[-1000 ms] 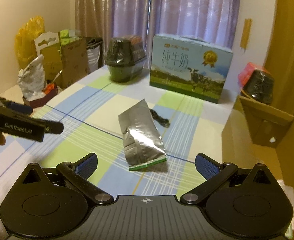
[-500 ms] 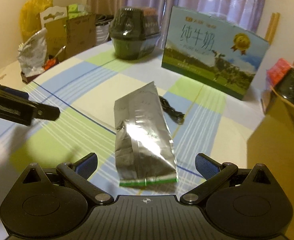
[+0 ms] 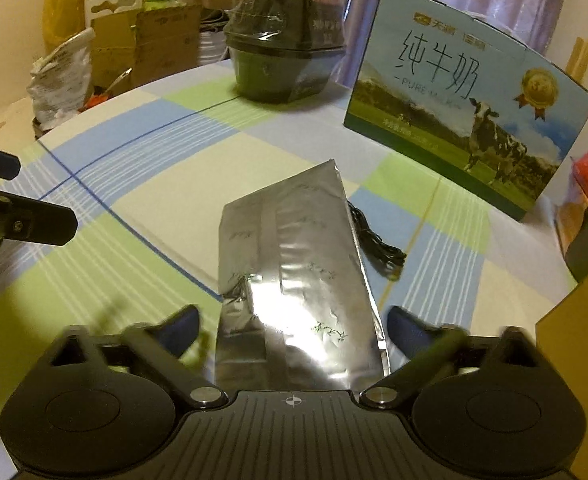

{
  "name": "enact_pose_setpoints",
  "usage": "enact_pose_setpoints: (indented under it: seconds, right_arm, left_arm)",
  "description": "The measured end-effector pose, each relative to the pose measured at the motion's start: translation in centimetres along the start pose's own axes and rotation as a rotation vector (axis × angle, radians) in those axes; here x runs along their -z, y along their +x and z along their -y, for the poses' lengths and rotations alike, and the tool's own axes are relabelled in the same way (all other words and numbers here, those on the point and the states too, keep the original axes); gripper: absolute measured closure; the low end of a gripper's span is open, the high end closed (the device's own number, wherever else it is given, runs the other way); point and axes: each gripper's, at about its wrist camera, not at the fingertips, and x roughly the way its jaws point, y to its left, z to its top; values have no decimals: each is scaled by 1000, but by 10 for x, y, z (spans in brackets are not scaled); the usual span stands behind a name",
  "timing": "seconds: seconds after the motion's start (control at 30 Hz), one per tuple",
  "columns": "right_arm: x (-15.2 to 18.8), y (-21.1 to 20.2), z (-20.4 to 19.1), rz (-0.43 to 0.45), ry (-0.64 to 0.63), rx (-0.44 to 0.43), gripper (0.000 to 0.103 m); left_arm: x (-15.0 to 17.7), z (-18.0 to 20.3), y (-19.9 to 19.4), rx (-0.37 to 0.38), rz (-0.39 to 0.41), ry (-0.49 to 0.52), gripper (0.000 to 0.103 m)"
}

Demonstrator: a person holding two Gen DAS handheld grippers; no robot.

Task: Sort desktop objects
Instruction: 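Grasp the silver foil bag with the right tool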

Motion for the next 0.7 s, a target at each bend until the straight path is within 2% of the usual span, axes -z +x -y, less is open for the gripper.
enact_pose_setpoints:
  seconds: [0.13,0.23,0.37,0.47,0.57,0.7]
  right_arm:
    - [4,-4,2,11,24,36,44]
    - [10,-16,5,23,66,26,49]
    - [28,-39,15,30,225,-5,50]
    - [43,-57,29,43,347,10,50]
    - [50,-69,44,59,437,47,50]
    - [38,-73,55,94,445,146,50]
  left_arm:
    - [1,-2,2,-2,-8,-2,1]
    - [0,-1,2,2,-9,2,2]
    - [1,2,2,10,-11,10,1]
    - [2,7,2,17,-16,22,1]
    - [2,12,4,26,-19,39,2]
    - [2,20,6,36,-19,61,2]
